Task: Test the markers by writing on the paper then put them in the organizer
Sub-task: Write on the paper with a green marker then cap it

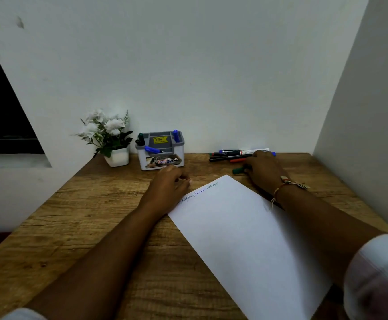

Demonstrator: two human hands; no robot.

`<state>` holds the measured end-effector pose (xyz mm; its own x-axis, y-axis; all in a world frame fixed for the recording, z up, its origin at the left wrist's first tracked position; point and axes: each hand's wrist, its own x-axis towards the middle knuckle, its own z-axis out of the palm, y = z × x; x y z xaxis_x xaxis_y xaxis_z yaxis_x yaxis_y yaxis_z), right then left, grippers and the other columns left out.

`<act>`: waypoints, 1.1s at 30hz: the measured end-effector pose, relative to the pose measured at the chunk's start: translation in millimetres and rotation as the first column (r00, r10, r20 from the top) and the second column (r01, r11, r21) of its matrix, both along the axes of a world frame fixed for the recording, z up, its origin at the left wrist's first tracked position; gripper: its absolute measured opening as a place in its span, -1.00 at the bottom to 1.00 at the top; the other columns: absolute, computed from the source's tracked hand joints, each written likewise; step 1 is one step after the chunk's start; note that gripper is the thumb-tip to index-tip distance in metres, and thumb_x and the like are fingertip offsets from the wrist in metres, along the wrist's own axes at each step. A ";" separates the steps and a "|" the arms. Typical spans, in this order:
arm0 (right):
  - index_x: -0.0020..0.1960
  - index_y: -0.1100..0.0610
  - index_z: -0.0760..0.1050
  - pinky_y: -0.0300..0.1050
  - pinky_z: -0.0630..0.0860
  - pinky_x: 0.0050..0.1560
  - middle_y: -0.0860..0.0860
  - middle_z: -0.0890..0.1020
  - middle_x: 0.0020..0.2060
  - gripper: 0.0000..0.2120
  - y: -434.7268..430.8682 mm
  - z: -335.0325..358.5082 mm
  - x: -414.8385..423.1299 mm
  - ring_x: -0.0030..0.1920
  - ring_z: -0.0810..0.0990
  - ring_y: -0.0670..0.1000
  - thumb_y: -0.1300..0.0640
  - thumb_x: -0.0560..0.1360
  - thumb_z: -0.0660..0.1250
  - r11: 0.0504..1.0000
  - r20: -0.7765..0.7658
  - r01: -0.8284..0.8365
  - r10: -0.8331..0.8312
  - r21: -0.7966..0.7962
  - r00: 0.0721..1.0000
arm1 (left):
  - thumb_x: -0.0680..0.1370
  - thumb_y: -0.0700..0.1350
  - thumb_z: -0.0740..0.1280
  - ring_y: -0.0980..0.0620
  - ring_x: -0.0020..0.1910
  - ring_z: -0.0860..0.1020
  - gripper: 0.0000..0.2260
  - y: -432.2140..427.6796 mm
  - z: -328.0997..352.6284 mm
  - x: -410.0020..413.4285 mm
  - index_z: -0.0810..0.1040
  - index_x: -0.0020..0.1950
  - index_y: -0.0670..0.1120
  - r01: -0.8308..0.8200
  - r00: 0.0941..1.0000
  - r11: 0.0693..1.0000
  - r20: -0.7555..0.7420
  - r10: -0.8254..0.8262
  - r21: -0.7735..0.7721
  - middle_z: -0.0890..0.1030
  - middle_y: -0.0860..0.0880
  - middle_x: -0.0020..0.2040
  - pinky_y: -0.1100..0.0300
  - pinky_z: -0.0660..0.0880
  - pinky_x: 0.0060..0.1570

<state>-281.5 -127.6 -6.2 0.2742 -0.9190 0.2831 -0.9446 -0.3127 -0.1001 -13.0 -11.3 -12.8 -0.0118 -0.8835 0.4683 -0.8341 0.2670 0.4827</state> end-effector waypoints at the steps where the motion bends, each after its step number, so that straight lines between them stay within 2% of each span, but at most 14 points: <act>1: 0.23 0.12 0.65 0.04 0.45 0.22 0.19 0.57 0.19 -0.76 1.6 1.9 -0.1 0.27 0.49 0.25 0.10 0.61 0.34 1.000 0.001 -0.008 0.008 -0.005 1.000 | 0.56 -0.03 0.39 0.09 -0.01 0.50 -0.89 0.4 0.4 -0.3 0.63 0.04 -0.02 0.003 1.000 1.000 -0.001 -0.003 0.001 0.52 0.09 -0.04 0.12 0.48 -0.06; 5: 0.20 0.12 0.62 0.03 0.47 0.13 0.15 0.61 0.17 -0.79 14.8 12.7 3.4 0.23 0.52 0.20 0.08 0.62 0.33 0.999 -0.011 -0.040 0.040 -0.005 0.999 | 0.57 -0.04 0.38 0.10 -0.01 0.50 -0.89 0.6 0.7 -1.4 0.64 0.04 -0.03 0.009 1.000 1.000 -0.012 -0.009 0.002 0.51 0.10 -0.05 0.18 0.43 -0.10; 10: 0.15 0.14 0.46 -0.02 0.29 -0.18 0.15 0.65 -0.02 -0.87 54.8 42.7 29.3 0.01 0.58 0.20 0.08 0.68 0.25 0.992 0.274 -0.108 0.121 -0.064 0.954 | 0.59 0.02 0.34 0.10 -0.02 0.52 -0.86 1.2 2.0 -5.8 0.60 0.07 0.00 0.035 0.998 0.999 -0.053 -0.036 -0.012 0.54 0.09 -0.05 0.14 0.49 -0.07; 12: 0.20 0.12 0.50 -0.05 0.20 -0.19 0.12 0.66 -0.02 -0.84 76.4 51.3 40.8 0.01 0.58 0.16 0.08 0.67 0.27 0.976 0.338 -0.191 0.214 -0.100 0.916 | 0.61 0.08 0.29 0.11 -0.02 0.55 -0.83 2.6 3.5 -9.0 0.56 0.08 0.03 0.071 0.986 0.997 -0.152 -0.072 -0.012 0.57 0.11 -0.04 0.13 0.51 -0.08; 14: 0.22 0.10 0.59 -0.05 0.31 -0.15 0.08 0.71 -0.02 -0.80 94.8 51.5 51.0 0.00 0.62 0.09 0.07 0.66 0.30 0.952 0.396 -0.285 0.305 -0.109 0.866 | 0.61 0.21 0.19 0.15 0.00 0.57 -0.68 6.7 5.4 -12.2 0.54 0.16 0.03 0.088 0.967 0.996 -0.241 -0.087 -0.010 0.60 0.10 0.01 0.15 0.50 -0.09; 16: 0.25 0.07 0.66 -0.14 0.44 -0.12 -0.01 0.73 -0.12 -0.77 107.0 45.3 56.7 -0.07 0.65 -0.04 0.06 0.66 0.31 0.932 0.430 -0.348 0.358 -0.104 0.829 | 0.60 0.28 0.09 0.18 0.00 0.56 -0.57 12.0 7.5 -15.2 0.50 0.23 0.03 0.098 0.958 0.995 -0.271 -0.098 -0.014 0.61 0.10 0.03 0.18 0.46 -0.12; 18: 0.29 0.02 0.67 -0.32 0.36 -0.25 -0.19 0.60 -0.36 -0.75 112.9 38.8 60.3 -0.24 0.58 -0.25 0.06 0.66 0.32 0.914 0.440 -0.392 0.396 -0.105 0.806 | 0.62 0.27 0.06 0.16 -0.03 0.59 -0.60 15.5 8.1 -17.1 0.51 0.18 0.04 0.118 0.949 0.992 -0.291 -0.125 -0.043 0.63 0.08 -0.02 0.09 0.51 -0.11; 20: 0.29 0.01 0.67 -0.37 0.31 -0.29 -0.27 0.49 -0.49 -0.75 114.6 36.1 63.7 -0.29 0.52 -0.36 0.07 0.66 0.33 0.900 0.464 -0.427 0.418 -0.093 0.781 | 0.64 0.24 0.06 0.13 -0.07 0.61 -0.62 18.2 9.3 -19.2 0.52 0.10 0.03 0.136 0.945 0.989 -0.290 -0.149 -0.064 0.64 0.04 -0.09 0.01 0.54 -0.10; 23: 0.30 0.08 0.67 -0.48 0.35 -0.21 -0.31 0.59 -0.40 -0.74 114.1 32.4 65.9 -0.27 0.50 -0.48 0.11 0.65 0.35 0.879 0.482 -0.467 0.450 -0.092 0.752 | 0.65 0.17 0.07 0.17 -0.17 0.57 -0.64 20.3 10.6 -23.5 0.53 0.04 -0.04 0.157 0.940 0.982 -0.289 -0.182 -0.105 0.61 0.04 -0.16 0.08 0.49 -0.18; 25: 0.22 0.09 0.70 -0.51 0.35 -0.19 -0.46 0.57 -0.34 -0.78 114.2 28.6 67.2 -0.27 0.49 -0.49 0.10 0.65 0.36 0.878 0.482 -0.472 0.447 -0.078 0.753 | 0.67 0.14 0.09 0.07 -0.21 0.56 -0.66 17.6 8.3 -24.0 0.52 0.00 -0.06 0.162 0.941 0.979 -0.281 -0.191 -0.124 0.60 -0.02 -0.19 -0.03 0.50 -0.21; 27: -0.04 -0.06 0.71 -0.51 0.34 -0.20 -0.56 0.46 -0.43 -0.83 114.2 28.7 66.4 -0.28 0.49 -0.48 0.10 0.65 0.36 0.880 0.489 -0.474 0.425 -0.026 0.762 | 0.65 0.17 0.09 -0.03 -0.17 0.59 -0.65 15.3 5.5 -23.8 0.51 0.01 -0.05 0.164 0.936 0.980 -0.295 -0.191 -0.113 0.61 -0.05 -0.17 -0.15 0.53 -0.17; 28: -0.19 -0.17 0.59 -0.51 0.34 -0.22 -0.56 0.45 -0.45 -0.71 112.8 30.7 66.2 -0.29 0.49 -0.47 0.10 0.66 0.35 0.883 0.481 -0.470 0.406 0.014 0.777 | 0.65 0.19 0.09 -0.03 -0.14 0.60 -0.65 14.0 3.9 -23.4 0.52 0.03 -0.04 0.162 0.931 0.982 -0.315 -0.186 -0.102 0.61 -0.04 -0.14 -0.16 0.55 -0.14; 30: -0.31 -0.17 0.44 -0.45 0.33 -0.25 -0.47 0.51 -0.45 -0.62 107.3 33.9 63.1 -0.31 0.52 -0.41 0.06 0.67 0.31 0.881 0.465 -0.465 0.377 0.086 0.801 | 0.68 0.13 0.09 0.04 -0.05 0.62 -0.68 14.8 4.7 -25.2 0.53 0.09 -0.04 0.140 0.907 0.984 -0.385 -0.171 -0.106 0.63 -0.01 -0.05 -0.13 0.59 -0.04; 33: -0.06 -0.04 0.55 -0.27 0.35 -0.25 -0.18 0.59 -0.33 -0.81 100.6 33.7 48.4 -0.33 0.53 -0.30 0.01 0.70 0.24 0.886 0.463 -0.443 0.338 0.137 0.820 | 0.68 0.10 0.10 0.09 0.05 0.61 -0.73 13.3 9.6 -23.0 0.52 0.11 0.01 0.037 0.837 0.986 -0.534 -0.119 -0.162 0.64 -0.01 0.06 -0.06 0.59 0.07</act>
